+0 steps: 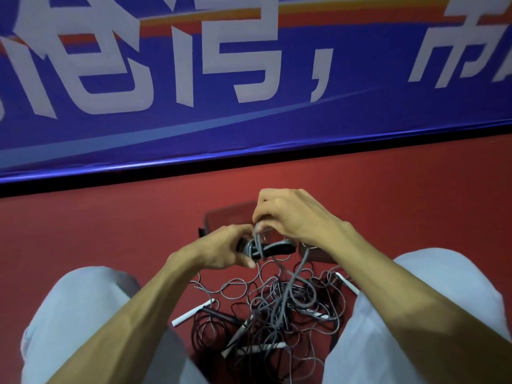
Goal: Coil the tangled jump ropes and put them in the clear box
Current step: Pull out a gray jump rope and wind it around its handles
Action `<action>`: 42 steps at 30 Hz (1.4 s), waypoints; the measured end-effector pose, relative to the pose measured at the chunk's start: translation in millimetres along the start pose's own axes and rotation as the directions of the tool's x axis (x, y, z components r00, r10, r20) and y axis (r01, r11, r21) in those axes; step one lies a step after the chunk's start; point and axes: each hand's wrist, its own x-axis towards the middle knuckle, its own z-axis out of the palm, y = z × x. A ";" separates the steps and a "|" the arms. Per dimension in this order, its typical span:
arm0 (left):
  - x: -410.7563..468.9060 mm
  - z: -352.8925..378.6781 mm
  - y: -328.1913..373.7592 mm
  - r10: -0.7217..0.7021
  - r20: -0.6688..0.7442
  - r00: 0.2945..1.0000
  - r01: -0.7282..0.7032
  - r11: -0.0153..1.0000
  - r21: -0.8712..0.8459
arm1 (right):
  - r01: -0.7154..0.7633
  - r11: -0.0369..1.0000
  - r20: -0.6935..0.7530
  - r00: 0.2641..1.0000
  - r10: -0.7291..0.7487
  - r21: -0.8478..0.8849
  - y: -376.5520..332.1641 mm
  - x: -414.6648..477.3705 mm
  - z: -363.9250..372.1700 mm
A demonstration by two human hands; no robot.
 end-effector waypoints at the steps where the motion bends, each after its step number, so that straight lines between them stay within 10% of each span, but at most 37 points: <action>1: 0.0 2.0 0.7 0.023 -0.001 1.000 -0.023 1.000 -0.009 | -0.065 0.998 -0.010 0.998 0.065 0.010 1.6 0.6 0.2; 11: -11.7 -1.9 24.5 0.067 -0.103 0.992 -0.088 0.972 -0.217 | -0.527 0.671 0.150 0.831 0.536 0.521 18.1 6.0 0.7; 16: -15.4 -10.9 34.5 0.074 -0.165 0.983 -0.139 0.894 -0.425 | -0.538 0.241 0.361 0.775 0.520 0.808 23.5 4.5 -6.2; 24: -16.0 -18.1 42.6 -0.077 -0.321 0.944 -0.179 0.697 -0.694 | -0.448 -0.014 0.406 0.797 0.448 0.894 24.8 10.1 -1.7; 31: -12.0 -27.8 38.8 -0.202 -0.311 0.929 -0.194 0.453 -0.870 | -0.505 0.219 0.420 0.842 0.340 0.835 20.6 9.9 -6.6; 36: -13.3 -29.5 39.5 -0.256 -0.363 0.896 -0.217 0.459 -0.862 | -0.485 0.768 0.241 0.875 0.421 0.419 19.1 5.7 -8.4; 42: -7.1 -28.0 28.7 -0.419 -0.425 0.803 -0.142 0.557 -0.818 | -0.507 0.843 0.347 0.834 0.429 0.178 24.7 -0.2 -6.1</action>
